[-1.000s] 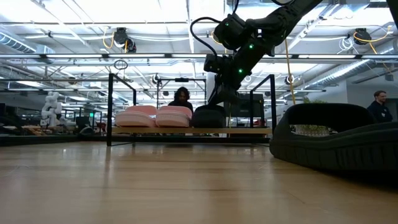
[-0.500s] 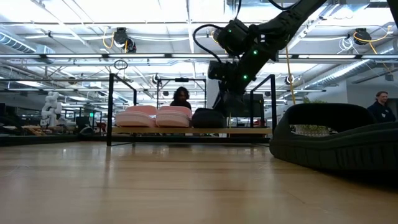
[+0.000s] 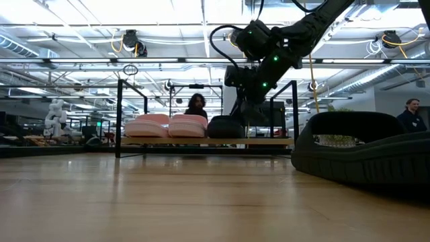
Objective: Pick and place slides into the shelf
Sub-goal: Put the left black slipper on the shelf
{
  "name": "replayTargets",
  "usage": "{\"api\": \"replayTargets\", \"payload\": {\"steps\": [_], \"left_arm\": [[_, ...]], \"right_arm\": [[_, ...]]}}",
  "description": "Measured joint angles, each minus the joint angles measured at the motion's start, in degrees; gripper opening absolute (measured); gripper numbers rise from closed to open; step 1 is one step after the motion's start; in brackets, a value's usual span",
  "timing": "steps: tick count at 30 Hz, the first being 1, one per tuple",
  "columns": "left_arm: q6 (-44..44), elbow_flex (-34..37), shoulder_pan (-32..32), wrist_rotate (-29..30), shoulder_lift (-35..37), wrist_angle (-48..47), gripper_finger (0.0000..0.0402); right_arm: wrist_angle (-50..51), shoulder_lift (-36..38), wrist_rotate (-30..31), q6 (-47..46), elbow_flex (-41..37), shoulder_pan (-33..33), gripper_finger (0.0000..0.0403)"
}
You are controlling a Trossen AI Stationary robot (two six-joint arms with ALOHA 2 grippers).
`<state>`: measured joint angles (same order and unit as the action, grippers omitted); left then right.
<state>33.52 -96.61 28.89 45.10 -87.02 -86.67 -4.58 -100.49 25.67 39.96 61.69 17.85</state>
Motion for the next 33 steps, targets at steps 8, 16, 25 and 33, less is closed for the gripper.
{"api": "replayTargets", "payload": {"steps": [8,16,25,33], "left_arm": [[-0.07,0.01,0.01,0.0,0.0,0.0,0.0145],[-0.07,0.01,0.01,0.02,0.0,0.34,0.0145],[-0.42,0.01,0.0,0.02,0.0,1.46,0.0145],[-0.35,0.01,0.01,0.02,0.0,1.46,0.0145]], "right_arm": [[0.12,-0.02,-0.01,-0.09,0.0,-0.7,0.0039],[0.09,-0.07,1.46,-0.07,0.0,-0.7,0.0038],[0.02,-0.07,1.51,0.48,0.0,-0.7,0.0005],[-0.85,-0.07,1.57,2.37,0.0,-0.7,0.0003]]}}
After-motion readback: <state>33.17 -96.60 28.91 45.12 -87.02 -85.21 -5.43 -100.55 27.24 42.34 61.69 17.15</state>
